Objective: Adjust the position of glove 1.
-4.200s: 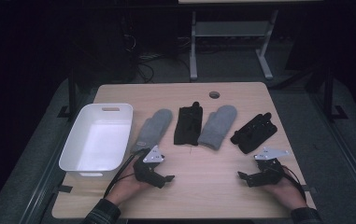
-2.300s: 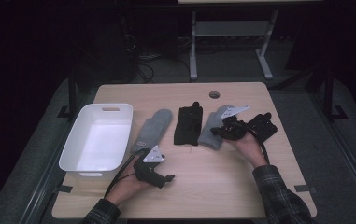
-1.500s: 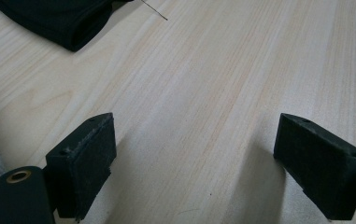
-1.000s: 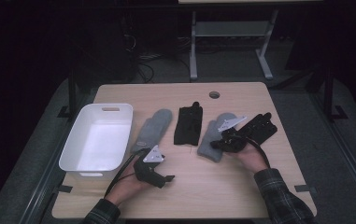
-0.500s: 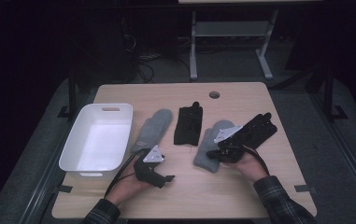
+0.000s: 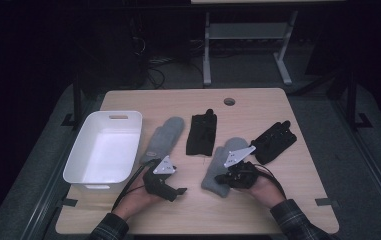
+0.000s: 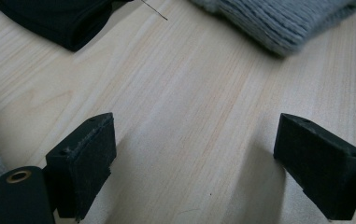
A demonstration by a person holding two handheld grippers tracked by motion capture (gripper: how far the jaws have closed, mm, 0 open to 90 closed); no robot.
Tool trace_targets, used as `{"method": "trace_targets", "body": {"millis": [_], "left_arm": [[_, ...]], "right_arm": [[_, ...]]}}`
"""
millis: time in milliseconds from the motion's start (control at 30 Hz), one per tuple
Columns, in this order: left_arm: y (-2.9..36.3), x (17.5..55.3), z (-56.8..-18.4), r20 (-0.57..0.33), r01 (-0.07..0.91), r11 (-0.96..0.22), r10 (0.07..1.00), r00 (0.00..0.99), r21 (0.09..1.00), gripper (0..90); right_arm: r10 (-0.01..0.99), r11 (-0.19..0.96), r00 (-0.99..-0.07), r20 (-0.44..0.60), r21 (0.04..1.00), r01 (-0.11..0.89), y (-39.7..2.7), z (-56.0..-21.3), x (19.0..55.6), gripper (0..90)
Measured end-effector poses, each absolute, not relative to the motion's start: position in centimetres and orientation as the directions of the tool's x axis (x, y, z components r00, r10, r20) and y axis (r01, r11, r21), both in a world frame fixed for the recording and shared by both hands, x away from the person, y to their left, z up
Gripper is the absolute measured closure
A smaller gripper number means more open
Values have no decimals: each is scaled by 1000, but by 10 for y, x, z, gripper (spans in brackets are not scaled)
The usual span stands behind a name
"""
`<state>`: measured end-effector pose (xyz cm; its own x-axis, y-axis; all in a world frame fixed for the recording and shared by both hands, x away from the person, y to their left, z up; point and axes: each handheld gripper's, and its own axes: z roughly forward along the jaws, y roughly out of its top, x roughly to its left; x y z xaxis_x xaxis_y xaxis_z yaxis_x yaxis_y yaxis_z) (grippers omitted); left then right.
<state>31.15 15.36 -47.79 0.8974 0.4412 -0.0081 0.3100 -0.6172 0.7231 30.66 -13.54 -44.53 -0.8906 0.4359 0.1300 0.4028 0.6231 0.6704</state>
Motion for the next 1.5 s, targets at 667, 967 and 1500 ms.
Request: {"method": "trace_targets", "body": {"millis": [667, 967, 1500], "left_arm": [[154, 312, -478, -4, 307, -624, 438, 899, 719, 121], [154, 312, -478, -5, 307, -624, 437, 900, 719, 121], [154, 312, -478, -6, 308, -622, 438, 899, 720, 121]], "right_arm": [[600, 521, -795, 90, 710, 473, -176, -432, 382, 900], [619, 565, -780, 87, 641, 520, -178, -452, 390, 900], [605, 596, -793, 74, 619, 512, -185, -451, 353, 900]]}}
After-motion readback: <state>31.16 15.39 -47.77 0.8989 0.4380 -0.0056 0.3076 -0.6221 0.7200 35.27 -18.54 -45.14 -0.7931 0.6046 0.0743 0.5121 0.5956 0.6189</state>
